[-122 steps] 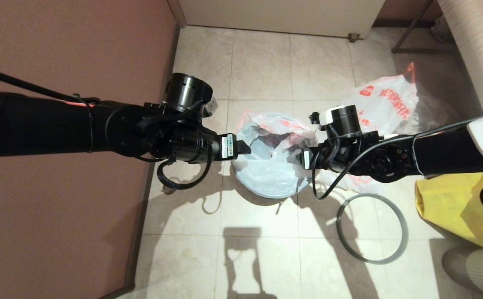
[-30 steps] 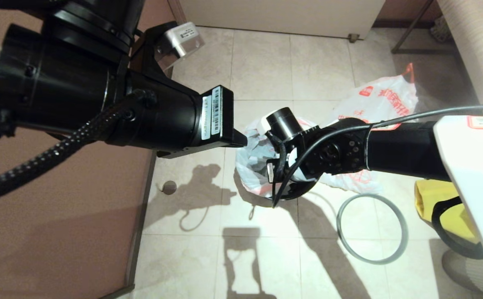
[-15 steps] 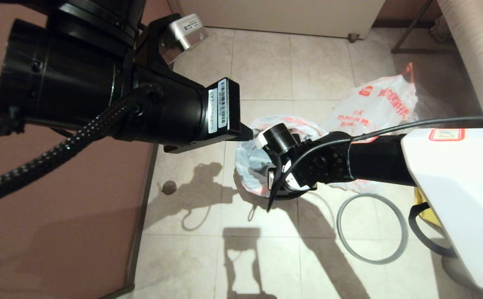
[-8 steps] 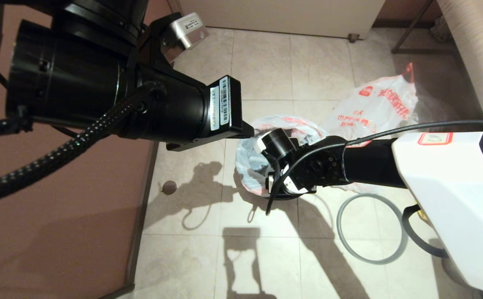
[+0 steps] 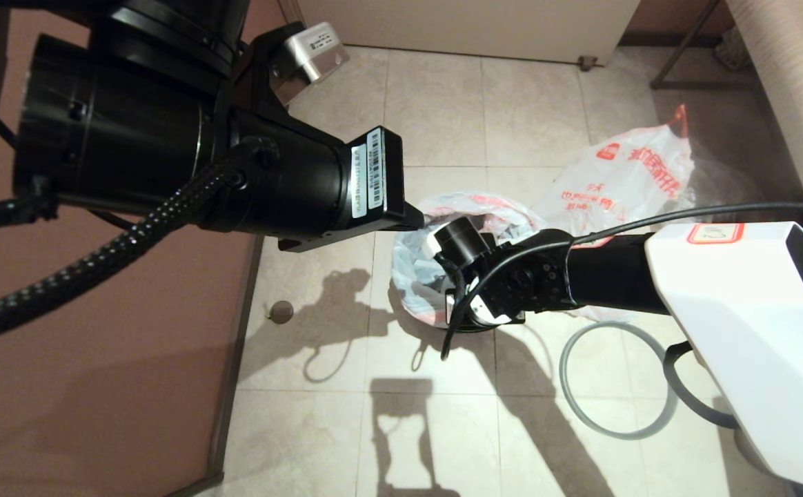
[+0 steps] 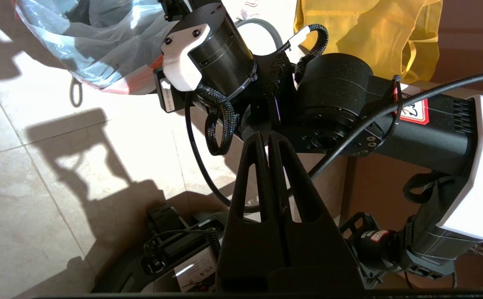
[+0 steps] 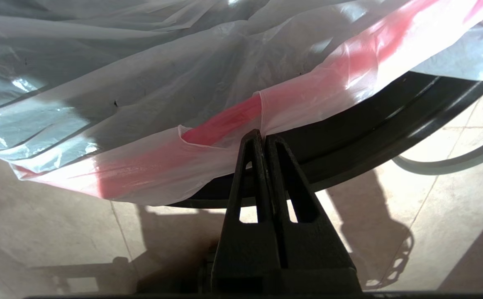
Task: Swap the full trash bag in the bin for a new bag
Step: Put the new garbage bag on the trash can
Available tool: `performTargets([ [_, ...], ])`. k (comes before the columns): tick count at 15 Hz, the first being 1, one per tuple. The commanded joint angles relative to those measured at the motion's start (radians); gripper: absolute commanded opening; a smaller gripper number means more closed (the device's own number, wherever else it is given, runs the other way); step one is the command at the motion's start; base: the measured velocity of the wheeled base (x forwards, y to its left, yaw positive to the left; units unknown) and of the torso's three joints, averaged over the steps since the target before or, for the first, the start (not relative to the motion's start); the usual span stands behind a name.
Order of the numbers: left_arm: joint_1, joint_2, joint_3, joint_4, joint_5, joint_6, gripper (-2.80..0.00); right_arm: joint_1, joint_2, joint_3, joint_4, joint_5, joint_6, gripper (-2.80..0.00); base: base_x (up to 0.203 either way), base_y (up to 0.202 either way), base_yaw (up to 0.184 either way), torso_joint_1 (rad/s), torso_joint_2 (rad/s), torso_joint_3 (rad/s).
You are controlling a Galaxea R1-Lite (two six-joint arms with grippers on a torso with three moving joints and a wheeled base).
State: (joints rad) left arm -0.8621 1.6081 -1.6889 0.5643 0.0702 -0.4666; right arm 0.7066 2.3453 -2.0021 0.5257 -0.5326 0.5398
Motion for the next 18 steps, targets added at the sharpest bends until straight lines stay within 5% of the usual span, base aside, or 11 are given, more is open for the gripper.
performTargets([
  [1, -0.001, 0.001, 0.000, 0.003, 0.000, -0.003, -2.80, 0.002, -0.002, 0.000, 0.005, -0.003, 0.003, -2.80, 0.000, 0.000, 0.000, 0.000, 0.00, 0.000],
  [6, -0.008, 0.004, 0.001, 0.003, 0.000, -0.003, -2.80, 0.003, -0.088, 0.000, 0.106, -0.001, 0.017, -2.80, 0.000, 0.000, 0.000, 0.000, 0.00, 0.000],
  [10, -0.026, 0.009, 0.005, 0.003, 0.020, -0.003, -2.80, 0.004, -0.143, 0.031, 0.182, 0.004, 0.125, -2.80, 0.000, 0.000, 0.000, 0.000, 0.00, 0.000],
  [17, -0.028, 0.013, 0.003, 0.003, 0.020, -0.003, -2.80, 0.007, -0.119, 0.029, 0.211, -0.005, 0.140, -2.80, 0.000, 0.000, 0.000, 0.000, 0.00, 0.000],
  [18, -0.028, 0.013, 0.003, 0.003, 0.020, -0.003, -2.80, 0.007, -0.120, 0.028, 0.201, -0.009, 0.150, -0.28, 0.000, 0.000, 0.000, 0.000, 0.00, 0.000],
])
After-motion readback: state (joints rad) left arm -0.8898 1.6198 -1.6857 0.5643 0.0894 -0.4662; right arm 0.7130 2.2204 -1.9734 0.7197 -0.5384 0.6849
